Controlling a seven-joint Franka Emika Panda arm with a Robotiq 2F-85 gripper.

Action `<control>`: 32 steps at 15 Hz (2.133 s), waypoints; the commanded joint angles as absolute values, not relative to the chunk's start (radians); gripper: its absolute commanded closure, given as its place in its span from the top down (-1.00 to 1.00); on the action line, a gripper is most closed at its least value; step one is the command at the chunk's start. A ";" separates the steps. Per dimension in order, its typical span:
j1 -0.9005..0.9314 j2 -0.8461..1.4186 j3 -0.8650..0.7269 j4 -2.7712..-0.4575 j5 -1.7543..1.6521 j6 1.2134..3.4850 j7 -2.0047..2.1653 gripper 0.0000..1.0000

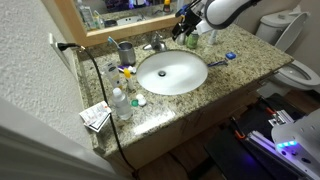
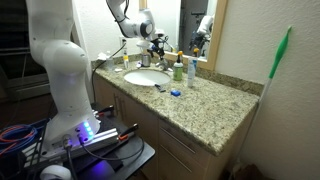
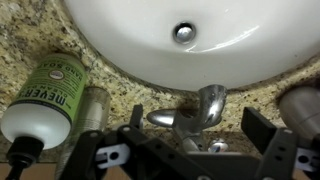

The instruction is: Lift the handle of the tap, then push it down

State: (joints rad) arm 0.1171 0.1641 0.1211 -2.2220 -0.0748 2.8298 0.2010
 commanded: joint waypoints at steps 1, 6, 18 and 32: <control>0.137 0.194 0.098 -2.197 -0.084 2.828 0.211 1.00; 0.096 0.344 0.217 -2.114 0.122 3.105 0.087 1.00; 0.173 0.508 0.122 -1.939 0.100 3.108 0.168 0.50; 0.037 0.474 0.304 -1.926 0.178 3.082 0.147 -0.86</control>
State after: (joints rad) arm 0.1245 0.5222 0.1816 -1.9121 0.1255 3.0966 0.1760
